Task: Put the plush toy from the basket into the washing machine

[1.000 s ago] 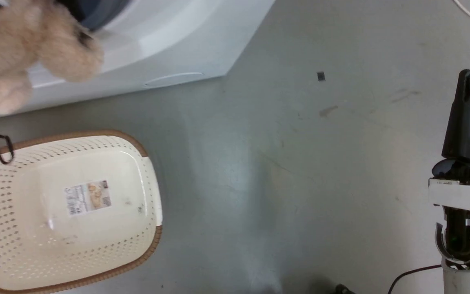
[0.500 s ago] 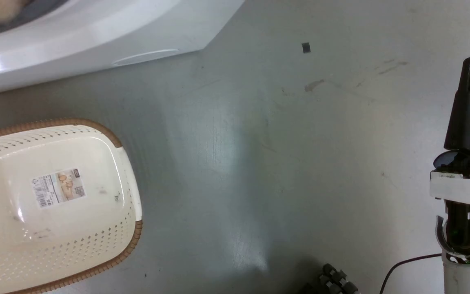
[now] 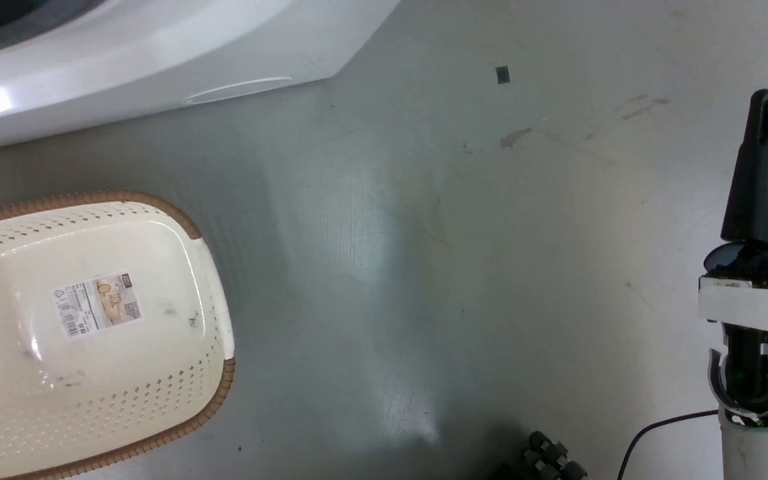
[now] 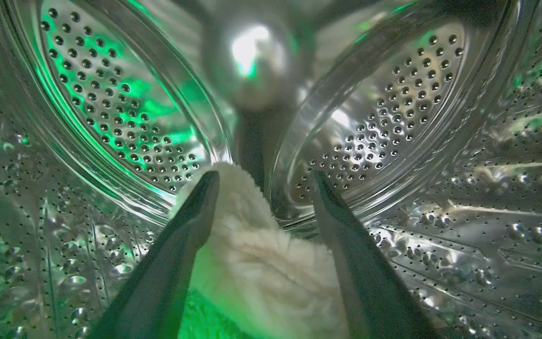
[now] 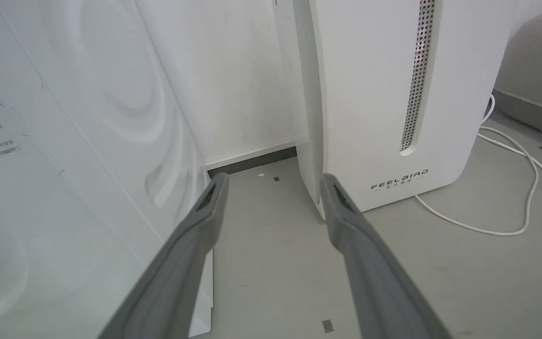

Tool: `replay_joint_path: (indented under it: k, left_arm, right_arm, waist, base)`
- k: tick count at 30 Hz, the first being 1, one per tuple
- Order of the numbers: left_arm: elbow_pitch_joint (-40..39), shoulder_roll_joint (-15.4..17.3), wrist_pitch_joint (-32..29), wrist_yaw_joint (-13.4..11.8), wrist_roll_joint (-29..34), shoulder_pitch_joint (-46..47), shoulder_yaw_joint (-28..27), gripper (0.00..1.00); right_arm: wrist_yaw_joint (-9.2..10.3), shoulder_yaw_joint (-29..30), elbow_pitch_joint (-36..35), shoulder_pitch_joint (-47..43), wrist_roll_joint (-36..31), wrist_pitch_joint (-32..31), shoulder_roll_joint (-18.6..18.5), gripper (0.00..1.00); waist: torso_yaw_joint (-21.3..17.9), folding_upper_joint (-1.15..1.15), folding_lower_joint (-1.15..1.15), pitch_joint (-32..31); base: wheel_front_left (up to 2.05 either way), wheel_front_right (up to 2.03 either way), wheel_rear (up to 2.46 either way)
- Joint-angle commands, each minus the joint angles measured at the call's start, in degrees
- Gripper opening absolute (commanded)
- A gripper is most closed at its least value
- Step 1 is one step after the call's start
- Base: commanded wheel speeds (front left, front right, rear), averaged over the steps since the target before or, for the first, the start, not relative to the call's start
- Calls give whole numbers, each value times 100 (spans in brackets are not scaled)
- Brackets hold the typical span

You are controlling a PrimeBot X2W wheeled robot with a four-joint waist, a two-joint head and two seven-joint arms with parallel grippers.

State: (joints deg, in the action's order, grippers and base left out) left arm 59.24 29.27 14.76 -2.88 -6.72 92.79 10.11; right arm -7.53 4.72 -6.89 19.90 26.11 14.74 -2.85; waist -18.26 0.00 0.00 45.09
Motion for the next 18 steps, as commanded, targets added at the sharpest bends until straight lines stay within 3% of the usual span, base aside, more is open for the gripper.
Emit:
replay_joint_path:
  k: [1,18]
  left_arm:
    - [6,-17,23,-4,-30,-163,-16,100]
    - [-116,-275,23,174,-426,-1575,-250,100]
  right_arm:
    - [4,1,15,59,-37,26,-3,100]
    - [4,-136,217,-320,-332,26,-3,100]
  waist:
    - [42,0,0,-66]
    - [353,0,0,-1177]
  base:
    - [0,0,0]
    - [0,0,0]
